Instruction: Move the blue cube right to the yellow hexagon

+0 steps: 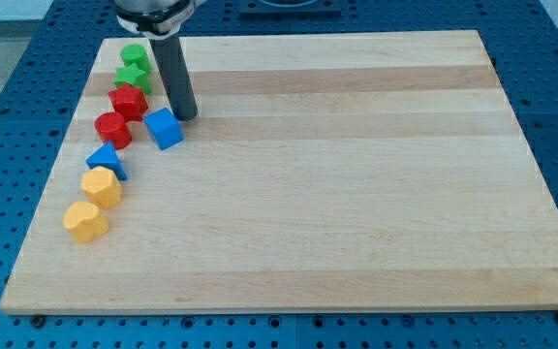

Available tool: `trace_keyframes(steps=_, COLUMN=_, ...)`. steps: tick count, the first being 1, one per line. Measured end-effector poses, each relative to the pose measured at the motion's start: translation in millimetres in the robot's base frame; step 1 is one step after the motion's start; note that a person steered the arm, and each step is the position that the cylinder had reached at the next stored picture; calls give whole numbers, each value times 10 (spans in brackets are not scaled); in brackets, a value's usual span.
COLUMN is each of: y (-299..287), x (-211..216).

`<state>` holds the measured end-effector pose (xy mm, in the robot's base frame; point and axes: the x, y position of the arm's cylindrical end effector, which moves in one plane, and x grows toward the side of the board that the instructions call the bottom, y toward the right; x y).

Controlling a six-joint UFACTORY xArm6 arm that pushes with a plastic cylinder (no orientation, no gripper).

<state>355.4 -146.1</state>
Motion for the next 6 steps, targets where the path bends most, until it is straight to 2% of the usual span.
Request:
trace_keyframes(steps=3, y=-249, x=201)
trace_keyframes(steps=6, y=-385, x=904)
